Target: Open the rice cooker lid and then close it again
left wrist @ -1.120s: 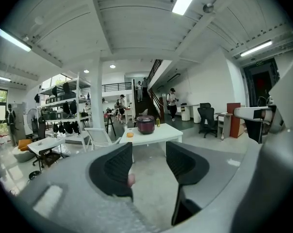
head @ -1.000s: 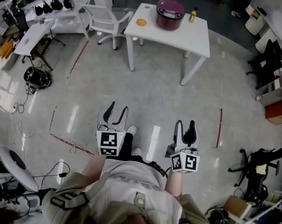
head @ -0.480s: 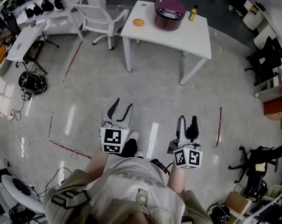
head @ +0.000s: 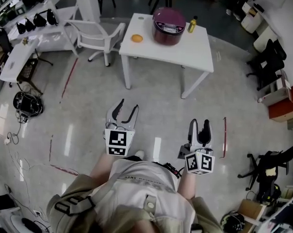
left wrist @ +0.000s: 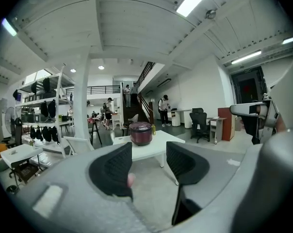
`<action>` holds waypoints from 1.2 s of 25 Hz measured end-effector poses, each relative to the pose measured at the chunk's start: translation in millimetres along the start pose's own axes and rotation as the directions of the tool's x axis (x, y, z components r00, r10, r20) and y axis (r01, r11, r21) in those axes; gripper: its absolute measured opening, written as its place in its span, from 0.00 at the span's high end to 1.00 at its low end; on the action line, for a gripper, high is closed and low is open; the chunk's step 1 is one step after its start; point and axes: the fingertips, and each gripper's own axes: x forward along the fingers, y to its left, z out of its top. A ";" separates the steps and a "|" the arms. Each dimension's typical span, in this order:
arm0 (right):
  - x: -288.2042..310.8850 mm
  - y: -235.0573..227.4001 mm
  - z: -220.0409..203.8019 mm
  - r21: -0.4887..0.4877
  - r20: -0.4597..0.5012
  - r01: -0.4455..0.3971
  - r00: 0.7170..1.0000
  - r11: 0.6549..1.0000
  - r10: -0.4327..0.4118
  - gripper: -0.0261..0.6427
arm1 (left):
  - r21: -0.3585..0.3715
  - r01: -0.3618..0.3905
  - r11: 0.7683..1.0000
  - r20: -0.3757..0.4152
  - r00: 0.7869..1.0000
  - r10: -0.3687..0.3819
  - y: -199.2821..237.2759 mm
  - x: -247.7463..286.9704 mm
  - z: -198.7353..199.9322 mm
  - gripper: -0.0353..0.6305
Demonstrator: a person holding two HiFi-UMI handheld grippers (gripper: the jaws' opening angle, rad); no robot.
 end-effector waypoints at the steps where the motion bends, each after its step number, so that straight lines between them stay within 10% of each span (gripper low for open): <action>1: 2.8 -1.5 0.2 0.000 0.002 0.009 1.000 1.000 -0.009 0.62 | 0.002 0.003 1.000 0.004 1.000 -0.003 2.7 4.3 2.1 0.60; 30: 116.5 -74.2 -51.2 0.035 -0.103 0.079 0.992 0.996 -0.075 0.62 | 0.013 -0.120 0.993 -0.162 0.979 0.120 61.1 83.4 -40.8 0.60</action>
